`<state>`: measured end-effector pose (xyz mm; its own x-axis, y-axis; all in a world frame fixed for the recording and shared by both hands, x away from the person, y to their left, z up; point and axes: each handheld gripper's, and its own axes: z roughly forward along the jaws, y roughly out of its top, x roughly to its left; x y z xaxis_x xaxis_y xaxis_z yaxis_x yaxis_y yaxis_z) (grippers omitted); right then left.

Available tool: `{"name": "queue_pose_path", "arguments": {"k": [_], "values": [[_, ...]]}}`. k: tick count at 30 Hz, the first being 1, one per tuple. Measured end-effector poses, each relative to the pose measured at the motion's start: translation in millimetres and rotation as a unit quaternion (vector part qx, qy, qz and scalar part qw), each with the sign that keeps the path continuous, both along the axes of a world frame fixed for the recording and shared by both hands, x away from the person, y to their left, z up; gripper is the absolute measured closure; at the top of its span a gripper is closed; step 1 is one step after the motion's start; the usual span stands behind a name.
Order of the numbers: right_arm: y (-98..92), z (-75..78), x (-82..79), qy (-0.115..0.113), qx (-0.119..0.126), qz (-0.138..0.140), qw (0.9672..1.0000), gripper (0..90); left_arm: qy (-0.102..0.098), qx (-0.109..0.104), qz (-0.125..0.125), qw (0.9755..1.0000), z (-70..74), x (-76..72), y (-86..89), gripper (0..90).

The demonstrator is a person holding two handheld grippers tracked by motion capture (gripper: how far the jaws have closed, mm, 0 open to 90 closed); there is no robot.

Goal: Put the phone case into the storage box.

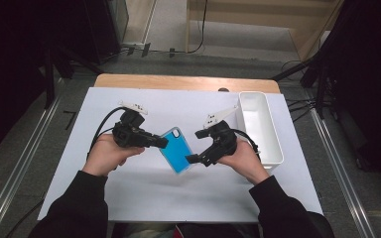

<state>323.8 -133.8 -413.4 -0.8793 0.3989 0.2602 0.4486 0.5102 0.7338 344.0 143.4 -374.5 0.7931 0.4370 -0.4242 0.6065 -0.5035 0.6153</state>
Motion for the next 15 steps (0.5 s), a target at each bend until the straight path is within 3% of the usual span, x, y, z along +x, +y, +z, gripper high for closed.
{"name": "queue_pose_path", "arguments": {"k": [5,8,15], "values": [[2.2,-4.8,-2.0,0.000,0.007,-0.012,0.9999,0.0,0.002,0.004,0.009,0.9999,1.6,0.1,1.9,79.8],[2.3,-6.8,-3.3,-0.002,0.021,-0.031,0.9993,0.0,0.005,0.007,0.019,0.9998,2.5,1.1,3.2,79.8],[4.6,-11.5,-7.6,-0.022,0.022,-0.072,0.9969,0.0,0.021,0.013,0.048,0.9985,2.7,4.2,4.3,79.9]]}}
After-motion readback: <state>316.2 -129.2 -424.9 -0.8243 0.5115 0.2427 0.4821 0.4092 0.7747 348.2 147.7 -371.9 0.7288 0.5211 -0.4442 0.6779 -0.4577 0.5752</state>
